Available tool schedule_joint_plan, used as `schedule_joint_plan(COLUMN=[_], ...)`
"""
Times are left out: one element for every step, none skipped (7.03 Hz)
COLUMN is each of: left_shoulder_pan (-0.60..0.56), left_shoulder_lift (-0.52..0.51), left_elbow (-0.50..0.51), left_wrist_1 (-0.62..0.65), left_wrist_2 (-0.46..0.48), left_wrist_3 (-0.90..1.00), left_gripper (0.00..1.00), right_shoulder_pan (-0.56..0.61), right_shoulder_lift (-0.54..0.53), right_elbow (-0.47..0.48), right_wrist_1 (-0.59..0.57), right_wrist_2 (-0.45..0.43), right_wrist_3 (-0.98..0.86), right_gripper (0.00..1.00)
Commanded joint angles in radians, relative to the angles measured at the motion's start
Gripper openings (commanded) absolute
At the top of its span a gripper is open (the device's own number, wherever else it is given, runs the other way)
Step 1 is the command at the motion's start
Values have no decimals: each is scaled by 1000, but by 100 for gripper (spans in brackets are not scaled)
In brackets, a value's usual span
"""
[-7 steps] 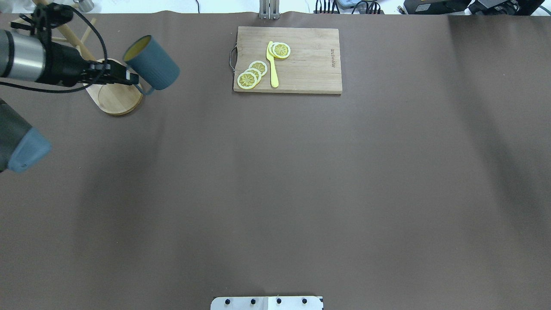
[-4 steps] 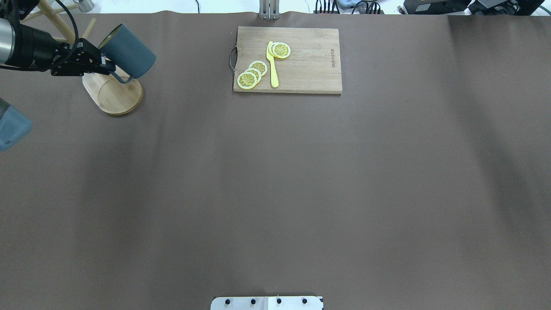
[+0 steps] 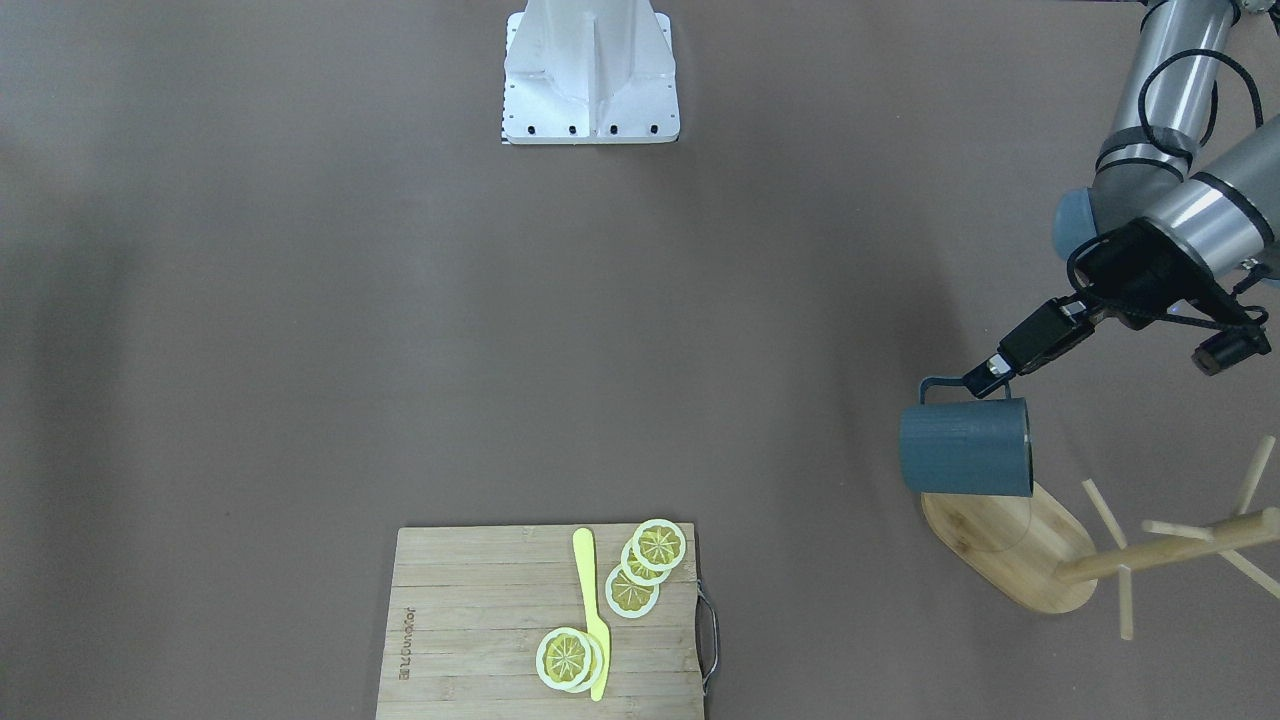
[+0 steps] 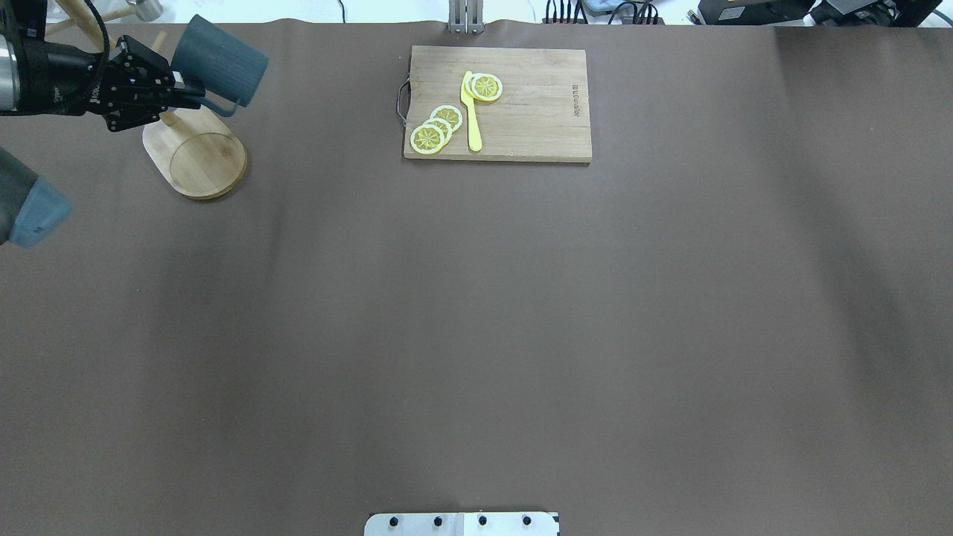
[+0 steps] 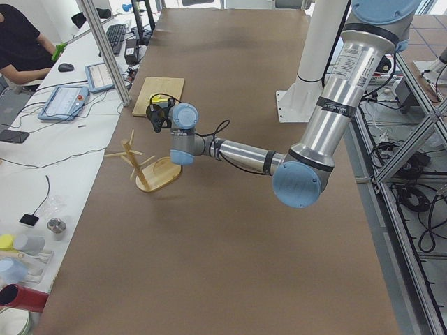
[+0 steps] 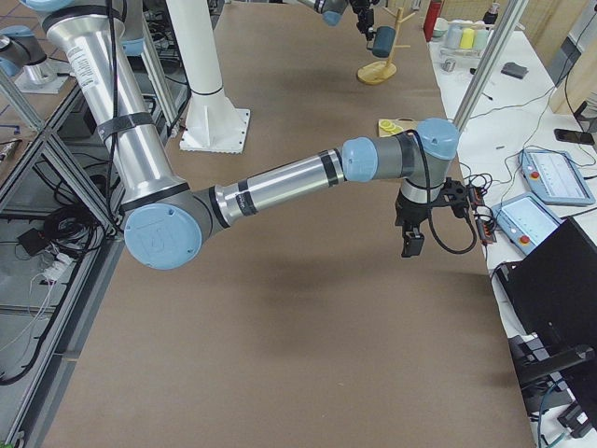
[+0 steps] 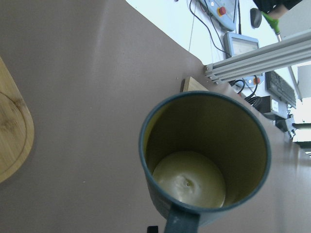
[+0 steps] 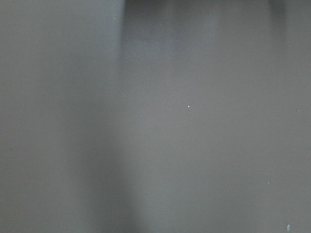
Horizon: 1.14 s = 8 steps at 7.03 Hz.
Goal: Hang cup on storage rack
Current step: 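Lift the mug with the left gripper toward the wooden rack, then slide the mug handle onto a rack peg with the left gripper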
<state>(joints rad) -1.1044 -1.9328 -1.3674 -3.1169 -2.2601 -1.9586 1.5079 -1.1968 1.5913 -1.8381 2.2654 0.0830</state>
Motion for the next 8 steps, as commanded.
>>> schedule_joint_plan(left_shoulder_pan=[1,12,14,44,123,186,190,187], left_shoulder_lift=[37,37,28,28,28,25,8,9], left_elbow=[17,86,132,160,160,162,175,180], left_wrist_1=[-263,-398,-476,-584,-638,-652,-654,-654], left_wrist_2=[98,165,197,267,400,490,504,528], left_wrist_3=[-283,-351,-406,-490,-511,-511,-513,-513], left_gripper=[0,0,0,0,0,0,0,0], right_shoulder_pan=[-2,-2,-2,-2,-2,-2,-2,-2], right_shoulder_lift=[0,3,3,0,0,-1,-1,-1], right_elbow=[38,39,41,53,62,67,67,65], right_wrist_1=[-18,-23,-23,-26,-39,-40,-40,-40], right_wrist_2=[-1,0,0,0,0,-1,-3,-4], right_wrist_3=[33,34,35,37,37,37,37,37], right_gripper=[100,100,100,100,100,100,100,100])
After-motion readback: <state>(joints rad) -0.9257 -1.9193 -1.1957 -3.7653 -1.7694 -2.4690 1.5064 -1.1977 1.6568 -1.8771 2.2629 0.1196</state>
